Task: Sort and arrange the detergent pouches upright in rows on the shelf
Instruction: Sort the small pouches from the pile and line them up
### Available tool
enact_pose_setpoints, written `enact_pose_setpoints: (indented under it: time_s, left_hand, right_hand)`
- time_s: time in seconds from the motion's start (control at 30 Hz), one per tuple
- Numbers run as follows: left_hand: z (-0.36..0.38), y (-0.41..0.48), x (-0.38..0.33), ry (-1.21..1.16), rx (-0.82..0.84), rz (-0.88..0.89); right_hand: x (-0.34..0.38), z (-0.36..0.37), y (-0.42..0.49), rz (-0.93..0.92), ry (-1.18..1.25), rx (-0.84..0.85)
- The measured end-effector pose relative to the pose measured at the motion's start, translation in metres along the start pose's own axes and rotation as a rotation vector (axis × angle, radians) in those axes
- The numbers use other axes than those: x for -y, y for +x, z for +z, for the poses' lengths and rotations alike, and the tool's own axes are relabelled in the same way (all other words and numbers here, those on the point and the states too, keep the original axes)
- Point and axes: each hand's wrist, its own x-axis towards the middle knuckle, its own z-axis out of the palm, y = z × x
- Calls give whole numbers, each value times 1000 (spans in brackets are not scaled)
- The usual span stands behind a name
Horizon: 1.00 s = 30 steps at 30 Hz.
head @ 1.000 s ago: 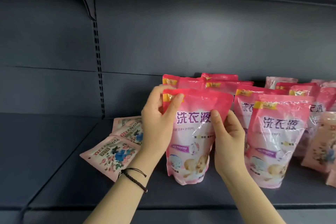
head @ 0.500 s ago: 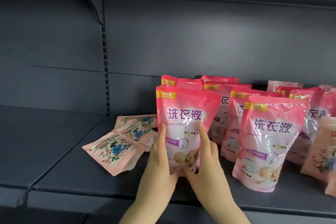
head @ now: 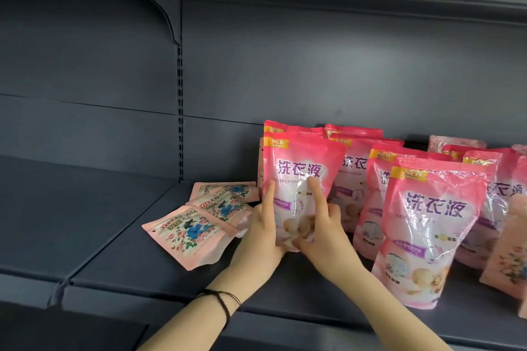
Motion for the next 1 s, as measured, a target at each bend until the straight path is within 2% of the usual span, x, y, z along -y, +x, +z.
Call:
enact_pose_setpoints:
  time_s: [0.13,0.2,0.3,0.43,0.53,0.67,0.8,1.0]
  left_hand:
    - [-33,-12,-5,267,65,21]
    - [-59,-17,-13,497,49,131]
    - [-96,-15,-21,764,142,231]
    - [-145,-8,-14,917,243,207]
    - [-183,1,5,1047,318,157]
    - [-219,14,37,1141,389,47]
    - [-234,33,68,1091,461,-32]
    - [-232,83,108,1020,560,-22]
  right_hand:
    - [9,-29,-11,-15,-491,73]
    - [19,-42,-12,-48,-624,116]
    - [41,-53,-4,-58,-622,256]
    - [70,-52,13,-125,-639,457]
    - [89,-44,27,-184,-669,512]
    - [115,-24,48,-240,-668,567]
    - [142,1,76,-278,-646,589]
    - [170,40,135,-228,-661,634]
